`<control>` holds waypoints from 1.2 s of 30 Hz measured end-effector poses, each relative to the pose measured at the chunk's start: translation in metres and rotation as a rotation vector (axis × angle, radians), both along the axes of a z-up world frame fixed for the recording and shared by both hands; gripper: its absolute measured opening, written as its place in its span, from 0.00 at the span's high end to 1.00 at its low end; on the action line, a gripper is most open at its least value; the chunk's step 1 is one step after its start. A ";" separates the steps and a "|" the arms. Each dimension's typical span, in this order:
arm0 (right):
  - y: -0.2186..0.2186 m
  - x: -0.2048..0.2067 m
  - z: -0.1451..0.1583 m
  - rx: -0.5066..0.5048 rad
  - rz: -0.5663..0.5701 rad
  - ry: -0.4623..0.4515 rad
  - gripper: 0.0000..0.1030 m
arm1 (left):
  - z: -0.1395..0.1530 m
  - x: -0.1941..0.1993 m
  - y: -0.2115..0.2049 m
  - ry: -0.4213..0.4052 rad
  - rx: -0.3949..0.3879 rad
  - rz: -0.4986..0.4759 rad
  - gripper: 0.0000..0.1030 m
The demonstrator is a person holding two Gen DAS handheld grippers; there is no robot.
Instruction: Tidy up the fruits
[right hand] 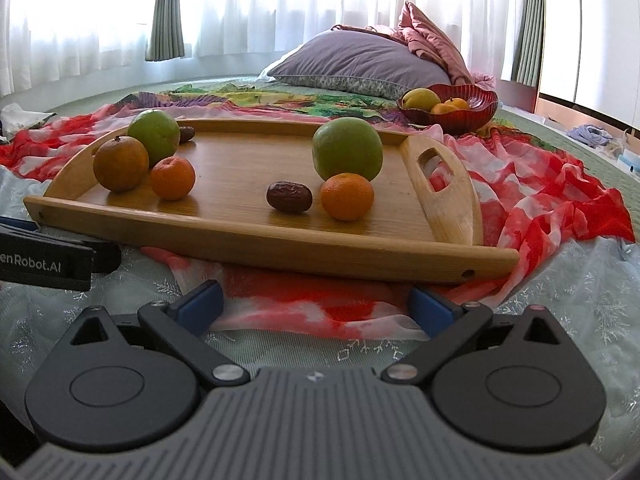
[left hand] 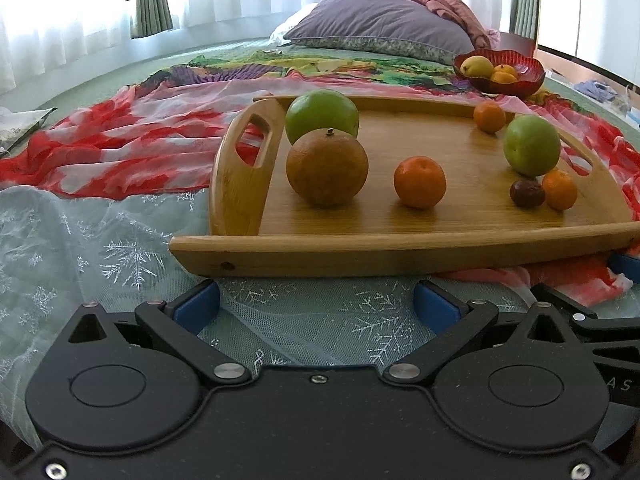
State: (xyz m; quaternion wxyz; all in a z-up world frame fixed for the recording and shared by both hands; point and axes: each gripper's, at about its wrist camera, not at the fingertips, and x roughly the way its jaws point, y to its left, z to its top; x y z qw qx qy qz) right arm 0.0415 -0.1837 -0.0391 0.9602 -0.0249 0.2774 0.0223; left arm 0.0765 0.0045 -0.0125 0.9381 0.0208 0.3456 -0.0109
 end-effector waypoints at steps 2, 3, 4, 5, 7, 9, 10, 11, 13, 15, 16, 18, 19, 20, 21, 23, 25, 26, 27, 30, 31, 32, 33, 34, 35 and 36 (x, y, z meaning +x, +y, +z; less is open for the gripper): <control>0.000 0.000 0.000 -0.002 0.000 0.000 0.00 | 0.000 0.001 0.000 0.005 -0.001 0.000 0.00; 0.000 0.000 0.000 -0.003 0.000 -0.001 0.00 | 0.000 0.001 0.000 0.008 -0.001 0.000 0.00; 0.000 0.000 0.000 -0.002 0.000 -0.002 0.00 | 0.000 0.001 0.000 0.010 -0.001 -0.001 0.00; -0.001 0.000 -0.001 -0.001 0.000 -0.003 0.00 | 0.000 0.001 0.001 0.011 -0.001 -0.001 0.00; 0.000 0.000 -0.001 -0.002 -0.001 -0.004 0.00 | 0.000 0.001 0.000 0.007 0.003 -0.002 0.00; 0.001 -0.001 -0.001 -0.003 -0.003 -0.004 0.00 | 0.000 0.001 0.000 0.004 0.005 -0.001 0.00; 0.001 -0.001 -0.001 -0.003 -0.002 -0.004 0.00 | -0.001 0.001 0.000 0.002 0.006 -0.001 0.00; 0.001 -0.001 -0.001 -0.002 -0.002 -0.004 0.00 | -0.001 0.001 0.000 0.001 0.007 -0.001 0.00; 0.001 -0.001 -0.001 -0.003 -0.002 -0.005 0.00 | -0.001 0.001 0.000 -0.001 0.009 -0.001 0.00; 0.001 -0.001 -0.001 -0.003 -0.002 -0.005 0.00 | -0.002 0.000 -0.001 -0.003 0.011 -0.002 0.00; 0.001 -0.001 -0.001 -0.003 -0.002 -0.005 0.00 | -0.002 0.000 -0.001 -0.002 0.011 -0.002 0.00; 0.001 -0.001 -0.001 -0.002 -0.002 -0.005 0.00 | -0.002 0.000 -0.001 -0.002 0.010 -0.002 0.00; 0.001 -0.001 -0.001 -0.003 -0.002 -0.005 0.00 | -0.002 0.000 -0.001 -0.001 0.011 -0.002 0.00; 0.001 -0.001 -0.001 -0.003 -0.002 -0.005 0.00 | -0.002 0.000 -0.001 -0.002 0.011 -0.002 0.00; 0.001 -0.001 -0.001 -0.002 -0.002 -0.005 0.00 | -0.002 0.000 -0.001 -0.003 0.011 -0.002 0.00; 0.000 -0.001 -0.001 -0.003 -0.002 -0.005 0.00 | -0.002 0.000 -0.001 -0.003 0.011 -0.002 0.00; 0.001 -0.001 -0.001 -0.003 -0.002 -0.005 0.00 | -0.001 0.000 -0.001 -0.002 0.011 -0.002 0.00; 0.000 -0.001 -0.001 -0.002 -0.002 -0.005 0.00 | -0.002 0.000 -0.001 -0.002 0.010 -0.002 0.00; 0.001 -0.001 -0.001 -0.002 -0.002 -0.005 0.00 | -0.002 0.000 -0.001 -0.002 0.011 -0.002 0.00; 0.001 -0.001 -0.001 -0.002 -0.002 -0.005 0.00 | -0.002 0.000 -0.001 -0.003 0.011 -0.002 0.00; 0.000 -0.001 -0.001 -0.002 -0.002 -0.005 0.00 | -0.002 0.000 -0.001 -0.003 0.011 -0.002 0.00; 0.000 -0.001 -0.001 -0.002 -0.002 -0.005 0.00 | -0.002 0.000 -0.001 -0.003 0.011 -0.002 0.00; 0.000 -0.001 -0.001 -0.002 -0.002 -0.006 0.00 | -0.002 0.000 -0.001 -0.002 0.011 -0.002 0.00; 0.001 -0.001 -0.001 -0.002 -0.002 -0.006 0.00 | -0.002 0.000 -0.001 -0.002 0.012 -0.002 0.00; 0.001 -0.001 -0.001 -0.003 -0.002 -0.006 0.00 | -0.002 0.000 -0.001 -0.002 0.011 -0.002 0.00; 0.000 -0.001 -0.001 -0.002 -0.002 -0.005 0.00 | -0.002 0.000 -0.001 -0.002 0.011 -0.002 0.00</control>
